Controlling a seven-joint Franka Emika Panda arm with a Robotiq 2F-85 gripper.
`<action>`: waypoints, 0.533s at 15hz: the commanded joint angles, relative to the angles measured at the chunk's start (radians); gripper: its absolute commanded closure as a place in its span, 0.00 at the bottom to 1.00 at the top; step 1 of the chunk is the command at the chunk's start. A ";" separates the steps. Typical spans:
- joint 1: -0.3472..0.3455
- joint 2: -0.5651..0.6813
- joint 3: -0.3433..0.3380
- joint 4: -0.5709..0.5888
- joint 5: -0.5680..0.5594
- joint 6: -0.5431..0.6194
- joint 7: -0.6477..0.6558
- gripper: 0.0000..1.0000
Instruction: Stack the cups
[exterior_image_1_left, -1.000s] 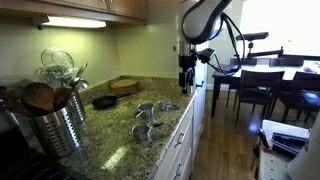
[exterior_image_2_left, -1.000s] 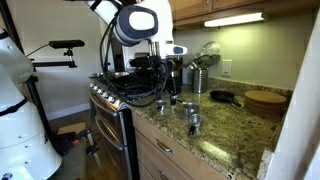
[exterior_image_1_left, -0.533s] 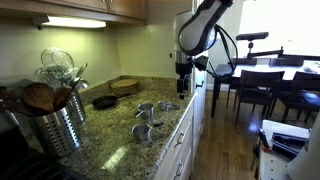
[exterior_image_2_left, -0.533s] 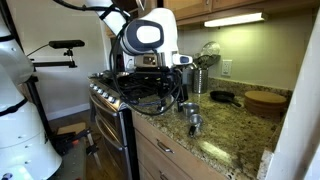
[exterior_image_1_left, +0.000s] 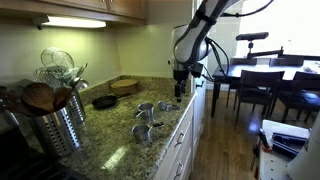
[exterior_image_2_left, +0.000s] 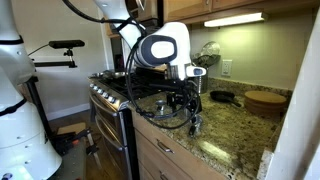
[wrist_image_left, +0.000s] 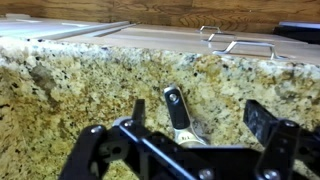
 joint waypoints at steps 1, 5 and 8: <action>-0.029 0.087 0.011 0.073 0.014 0.021 -0.026 0.00; -0.031 0.145 0.029 0.122 0.014 0.013 -0.023 0.00; -0.027 0.168 0.048 0.138 0.011 0.012 -0.025 0.00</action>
